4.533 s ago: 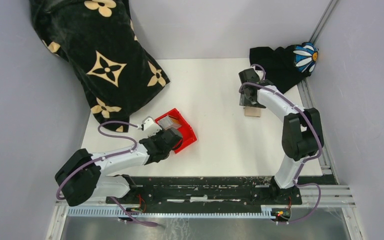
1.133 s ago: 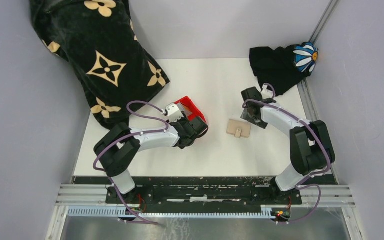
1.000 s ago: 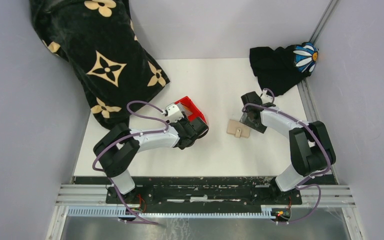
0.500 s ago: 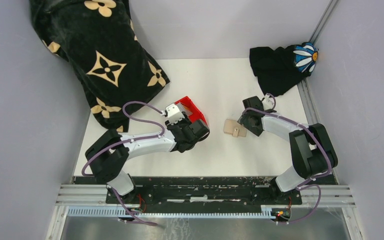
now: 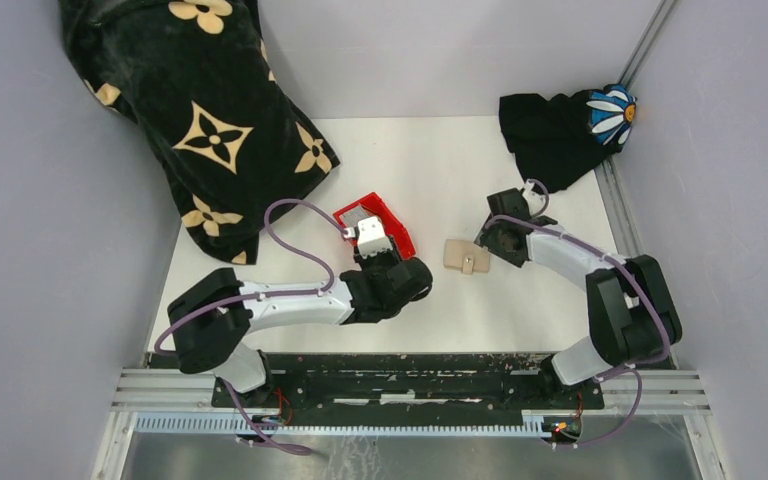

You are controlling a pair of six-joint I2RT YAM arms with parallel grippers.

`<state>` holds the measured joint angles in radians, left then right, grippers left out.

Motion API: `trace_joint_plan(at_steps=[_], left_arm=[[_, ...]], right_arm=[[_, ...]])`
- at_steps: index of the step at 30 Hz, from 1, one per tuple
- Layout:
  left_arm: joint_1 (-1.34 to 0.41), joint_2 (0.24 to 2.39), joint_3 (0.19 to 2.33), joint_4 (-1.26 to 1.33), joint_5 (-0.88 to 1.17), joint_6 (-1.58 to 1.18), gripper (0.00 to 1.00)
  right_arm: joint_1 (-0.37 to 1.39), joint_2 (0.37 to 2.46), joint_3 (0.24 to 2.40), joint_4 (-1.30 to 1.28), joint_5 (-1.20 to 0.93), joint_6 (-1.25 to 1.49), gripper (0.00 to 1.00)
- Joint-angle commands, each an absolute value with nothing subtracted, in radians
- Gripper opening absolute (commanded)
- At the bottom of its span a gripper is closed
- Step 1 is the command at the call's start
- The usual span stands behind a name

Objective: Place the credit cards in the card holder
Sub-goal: Adjust the card holder at the center of the board.

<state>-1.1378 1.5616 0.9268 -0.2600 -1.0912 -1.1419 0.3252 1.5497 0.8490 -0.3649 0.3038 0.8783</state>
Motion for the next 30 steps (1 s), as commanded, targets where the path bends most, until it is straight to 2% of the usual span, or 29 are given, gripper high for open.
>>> trace_joint_plan(at_steps=[1, 4, 8, 14, 19, 22, 30], left_arm=[[-1.162, 1.522, 0.862, 0.064, -1.037, -0.864, 0.42], [-1.163, 1.543, 0.85, 0.165, -0.958, -0.794, 0.38], [-1.163, 1.611, 0.895, 0.23, -0.872, -0.713, 0.32], [-1.163, 1.713, 1.009, 0.327, -0.788, -0.564, 0.22], [-1.152, 1.807, 1.141, 0.347, -0.725, -0.479, 0.19], [-1.126, 1.85, 1.18, 0.365, -0.677, -0.469, 0.19], [-0.991, 1.941, 1.183, 0.471, -0.378, -0.517, 0.17]], right_arm=[[0.331, 1.422, 0.88, -0.395, 0.395, 0.783, 0.73], [0.332, 1.388, 0.88, -0.424, 0.419, 0.761, 0.7], [0.339, 1.369, 0.835, -0.42, 0.42, 0.763, 0.6], [0.371, 1.311, 0.718, -0.355, 0.358, 0.798, 0.28], [0.401, 1.257, 0.637, -0.306, 0.329, 0.843, 0.12], [0.404, 1.229, 0.603, -0.275, 0.293, 0.871, 0.07], [0.42, 1.264, 0.539, -0.151, 0.21, 0.932, 0.01]])
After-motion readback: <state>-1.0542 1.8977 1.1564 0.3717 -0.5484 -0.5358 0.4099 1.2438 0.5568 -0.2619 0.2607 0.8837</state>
